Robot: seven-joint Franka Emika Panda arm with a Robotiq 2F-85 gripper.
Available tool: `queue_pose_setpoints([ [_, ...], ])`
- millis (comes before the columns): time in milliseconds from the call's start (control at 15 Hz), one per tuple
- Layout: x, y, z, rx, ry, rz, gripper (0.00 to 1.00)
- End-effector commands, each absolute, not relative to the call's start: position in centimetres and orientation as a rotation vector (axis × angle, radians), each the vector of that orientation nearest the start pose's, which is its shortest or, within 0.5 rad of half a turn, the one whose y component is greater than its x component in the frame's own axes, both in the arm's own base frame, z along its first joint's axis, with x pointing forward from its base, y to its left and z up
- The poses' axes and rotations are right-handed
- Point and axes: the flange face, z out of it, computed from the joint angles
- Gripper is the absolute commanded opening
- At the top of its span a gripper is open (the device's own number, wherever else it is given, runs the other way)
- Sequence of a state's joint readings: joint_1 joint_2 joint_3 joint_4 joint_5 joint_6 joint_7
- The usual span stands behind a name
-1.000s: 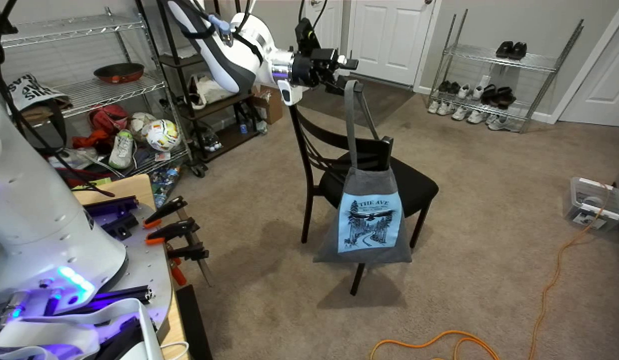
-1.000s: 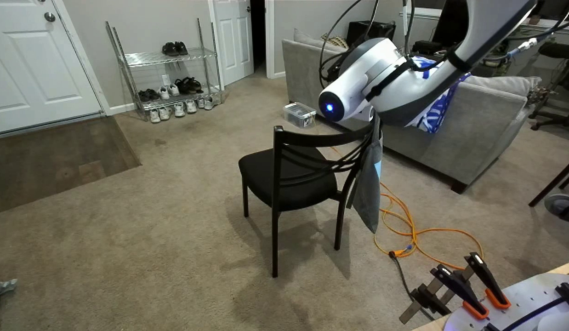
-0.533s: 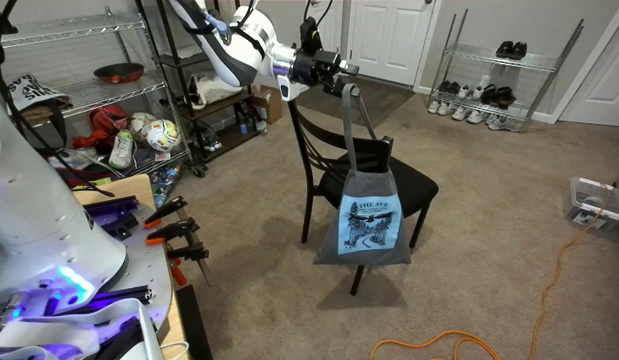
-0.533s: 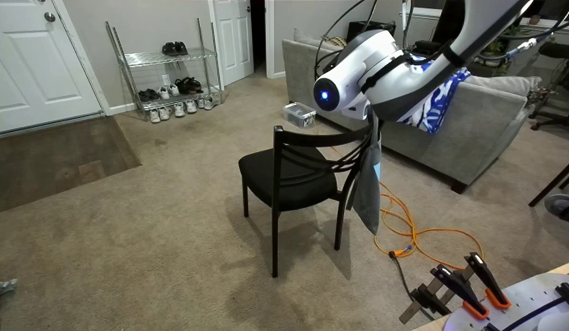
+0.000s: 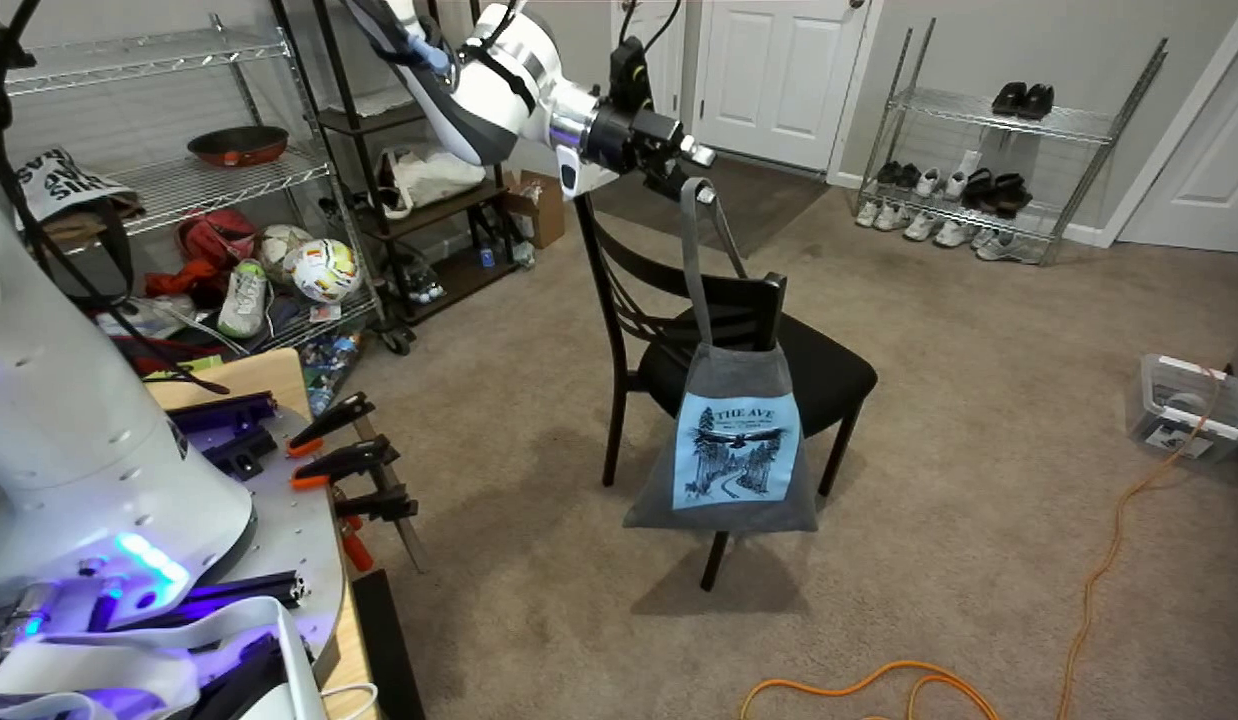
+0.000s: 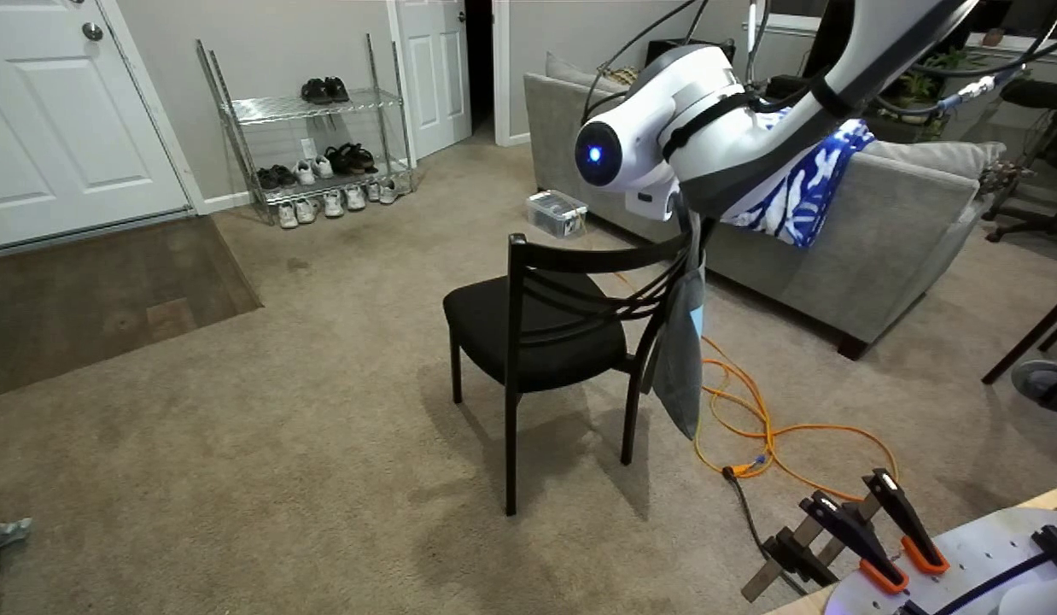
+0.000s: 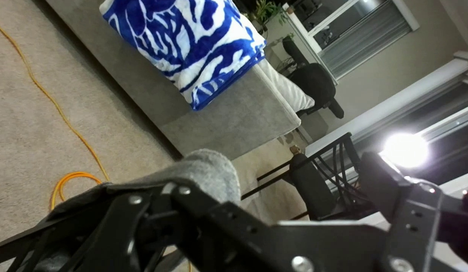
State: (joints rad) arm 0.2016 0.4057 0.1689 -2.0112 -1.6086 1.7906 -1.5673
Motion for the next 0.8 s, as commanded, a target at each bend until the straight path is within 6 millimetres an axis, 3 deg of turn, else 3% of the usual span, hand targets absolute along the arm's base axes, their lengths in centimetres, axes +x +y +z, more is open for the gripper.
queue_pose_setpoints([
  [0, 59.1, 13.5, 29.1, 0.283, 2.081, -1.204, 1.00],
  [400, 59.9, 13.9, 30.4, 0.456, 2.167, -1.129, 1.00],
  [733, 60.9, 14.4, 32.4, 0.599, 2.287, -0.924, 1.00],
])
